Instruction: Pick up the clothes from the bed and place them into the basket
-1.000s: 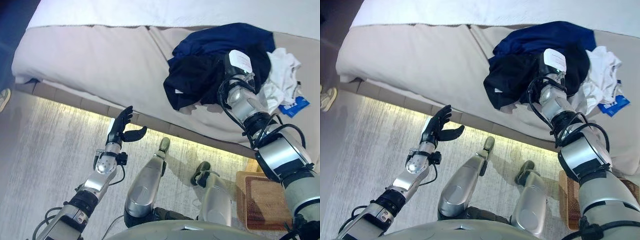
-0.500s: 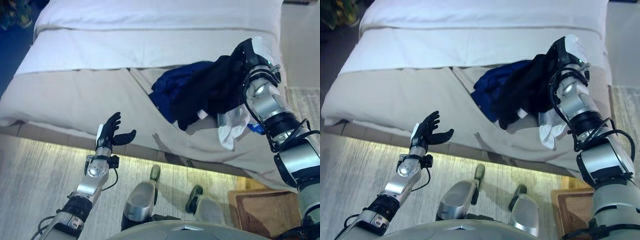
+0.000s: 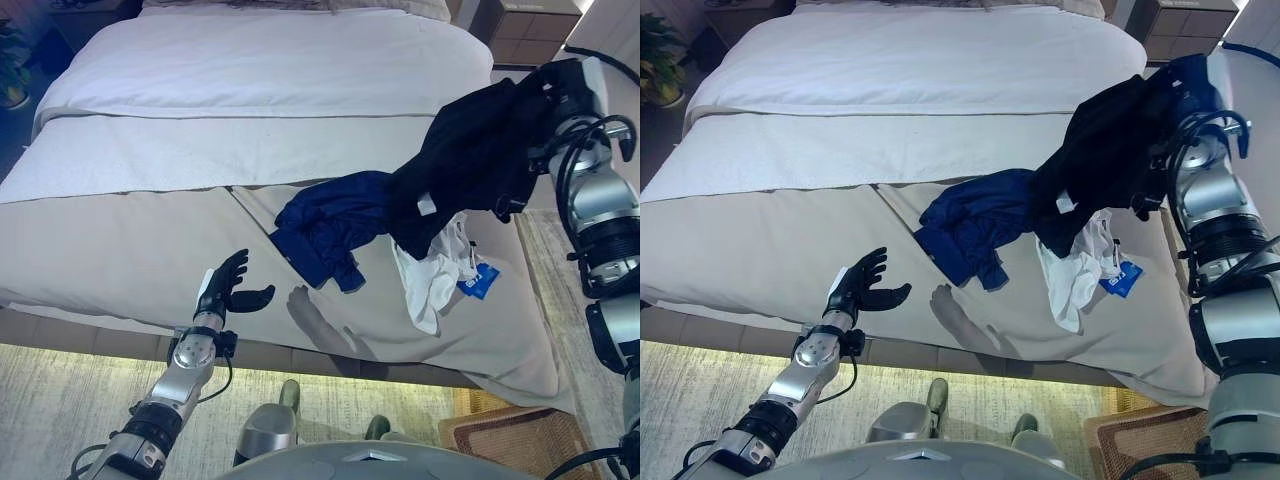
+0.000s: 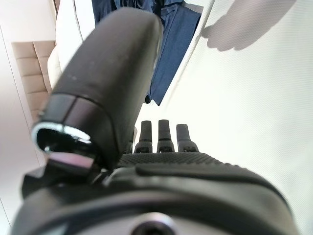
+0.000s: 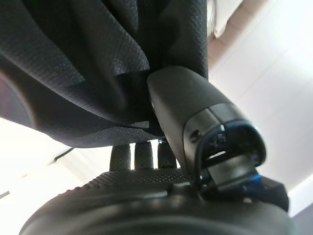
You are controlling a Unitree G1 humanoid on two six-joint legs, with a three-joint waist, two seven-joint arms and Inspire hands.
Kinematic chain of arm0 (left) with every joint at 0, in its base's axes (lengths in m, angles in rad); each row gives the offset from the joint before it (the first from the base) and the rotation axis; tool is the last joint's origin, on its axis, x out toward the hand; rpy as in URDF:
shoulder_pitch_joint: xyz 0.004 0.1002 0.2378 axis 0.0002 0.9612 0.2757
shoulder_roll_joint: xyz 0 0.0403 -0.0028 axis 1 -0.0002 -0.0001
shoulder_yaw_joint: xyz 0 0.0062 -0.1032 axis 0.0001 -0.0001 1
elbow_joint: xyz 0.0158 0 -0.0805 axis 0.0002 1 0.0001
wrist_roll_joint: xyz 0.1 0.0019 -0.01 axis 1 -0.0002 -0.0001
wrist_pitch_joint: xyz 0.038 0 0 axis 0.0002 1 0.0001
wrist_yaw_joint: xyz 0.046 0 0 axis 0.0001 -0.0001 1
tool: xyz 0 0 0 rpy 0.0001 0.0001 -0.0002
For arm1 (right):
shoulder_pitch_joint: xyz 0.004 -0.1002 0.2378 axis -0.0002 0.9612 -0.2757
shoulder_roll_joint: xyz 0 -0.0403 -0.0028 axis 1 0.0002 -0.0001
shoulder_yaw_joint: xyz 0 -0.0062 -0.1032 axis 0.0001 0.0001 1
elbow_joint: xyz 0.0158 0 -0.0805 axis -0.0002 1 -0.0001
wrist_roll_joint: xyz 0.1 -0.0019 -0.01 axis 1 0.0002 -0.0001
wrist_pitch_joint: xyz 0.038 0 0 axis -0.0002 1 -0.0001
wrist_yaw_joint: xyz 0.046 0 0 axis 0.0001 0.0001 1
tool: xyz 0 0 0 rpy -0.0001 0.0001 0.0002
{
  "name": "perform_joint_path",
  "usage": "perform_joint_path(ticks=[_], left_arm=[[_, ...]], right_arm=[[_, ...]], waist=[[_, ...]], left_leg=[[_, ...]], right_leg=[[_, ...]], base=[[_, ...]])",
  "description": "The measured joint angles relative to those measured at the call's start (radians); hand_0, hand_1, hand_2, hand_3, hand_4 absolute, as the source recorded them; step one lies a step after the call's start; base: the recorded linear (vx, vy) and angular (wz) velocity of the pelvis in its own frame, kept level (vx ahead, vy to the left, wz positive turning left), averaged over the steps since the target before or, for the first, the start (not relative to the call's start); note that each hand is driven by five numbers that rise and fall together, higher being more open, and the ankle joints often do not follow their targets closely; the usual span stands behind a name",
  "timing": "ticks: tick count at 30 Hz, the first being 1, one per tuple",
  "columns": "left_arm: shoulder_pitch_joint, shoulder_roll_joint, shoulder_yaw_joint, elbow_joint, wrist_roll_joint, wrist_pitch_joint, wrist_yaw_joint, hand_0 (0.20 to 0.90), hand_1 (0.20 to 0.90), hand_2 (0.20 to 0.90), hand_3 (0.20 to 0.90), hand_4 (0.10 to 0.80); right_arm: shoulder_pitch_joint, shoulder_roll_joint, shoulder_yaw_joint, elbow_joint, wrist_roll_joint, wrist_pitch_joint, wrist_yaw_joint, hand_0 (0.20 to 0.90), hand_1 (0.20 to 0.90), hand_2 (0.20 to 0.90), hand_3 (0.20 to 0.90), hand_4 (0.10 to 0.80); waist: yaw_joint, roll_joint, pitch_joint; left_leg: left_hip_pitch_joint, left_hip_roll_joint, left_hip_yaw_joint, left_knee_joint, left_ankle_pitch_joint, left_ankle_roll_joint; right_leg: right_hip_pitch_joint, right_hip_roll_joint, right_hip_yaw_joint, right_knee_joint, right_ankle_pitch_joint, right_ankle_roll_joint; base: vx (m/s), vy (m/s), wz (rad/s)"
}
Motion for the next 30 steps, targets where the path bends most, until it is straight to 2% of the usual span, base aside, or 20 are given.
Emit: perform_joint_path(ticks=[5, 9, 13, 18, 26, 28, 30], left_arm=[[0.0, 0.001, 0.0, 0.009, 0.005, 0.0, 0.0, 0.9, 0.9, 0.9, 0.9, 0.8], [-0.001, 0.008, -0.003, 0.009, 0.044, -0.001, -0.017, 0.9, 0.9, 0.9, 0.9, 0.8], [-0.003, 0.044, -0.039, 0.009, 0.088, -0.002, -0.049, 0.9, 0.9, 0.9, 0.9, 0.8], [-0.016, 0.055, -0.052, 0.012, 0.11, -0.002, -0.085, 0.9, 0.9, 0.9, 0.9, 0.8], [-0.055, 0.054, -0.082, 0.048, 0.16, -0.001, -0.119, 0.9, 0.9, 0.9, 0.9, 0.8], [-0.071, 0.054, -0.087, 0.062, 0.169, -0.001, -0.119, 0.9, 0.9, 0.9, 0.9, 0.8], [-0.091, 0.056, -0.092, 0.083, 0.17, -0.001, -0.117, 0.9, 0.9, 0.9, 0.9, 0.8]], right_arm=[[-0.027, -0.047, 0.0, 0.0, 0.011, 0.0, -0.018, 0.3, 0.3, 0.3, 0.2, 0.1], [-0.032, -0.085, 0.0, -0.043, 0.013, 0.0, -0.031, 0.3, 0.3, 0.3, 0.2, 0.1], [-0.032, -0.115, -0.01, -0.076, 0.028, 0.0, -0.032, 0.3, 0.3, 0.3, 0.2, 0.1], [0.046, -0.116, -0.126, -0.108, 0.029, 0.002, -0.053, 0.3, 0.3, 0.3, 0.2, 0.1], [0.167, -0.131, -0.218, -0.107, 0.03, 0.024, -0.067, 0.3, 0.3, 0.3, 0.2, 0.1], [0.2, -0.143, -0.238, -0.107, 0.037, 0.024, -0.063, 0.3, 0.3, 0.3, 0.2, 0.1], [0.249, -0.159, -0.283, -0.107, 0.049, 0.026, -0.046, 0.3, 0.3, 0.3, 0.2, 0.1]], waist=[[-0.007, -0.001, 0.0], [-0.039, -0.004, -0.001], [-0.079, -0.005, -0.001], [-0.136, -0.006, -0.001], [-0.242, -0.006, -0.001], [-0.262, -0.006, -0.001], [-0.286, -0.006, -0.001]], left_leg=[[0.02, 0.003, 0.028, -0.015, 0.0, 0.0], [0.031, 0.003, 0.05, -0.023, 0.0, 0.0], [0.042, 0.002, 0.092, -0.024, 0.0, 0.0], [0.055, 0.002, 0.148, -0.024, -0.001, 0.001], [0.067, 0.01, 0.228, -0.025, -0.001, 0.002], [0.067, 0.014, 0.24, -0.025, -0.002, 0.003], [0.068, 0.019, 0.274, -0.025, -0.002, 0.003]], right_leg=[[0.001, 0.001, 0.03, -0.005, 0.003, -0.001], [-0.005, 0.0, 0.056, -0.005, 0.003, -0.001], [-0.017, -0.002, 0.104, -0.005, 0.013, 0.012], [-0.036, -0.003, 0.164, -0.005, 0.023, 0.012], [-0.077, 0.007, 0.269, -0.005, 0.048, 0.019], [-0.084, 0.011, 0.28, -0.005, 0.051, 0.018], [-0.102, 0.02, 0.313, -0.005, 0.063, 0.02]], base=[[0.036, -0.017, -0.16], [0.034, 0.004, -0.17], [0.006, 0.034, -0.31], [-0.006, 0.035, -0.36], [-0.012, 0.029, -0.37], [-0.006, 0.01, -0.26], [-0.007, -0.008, -0.45]])
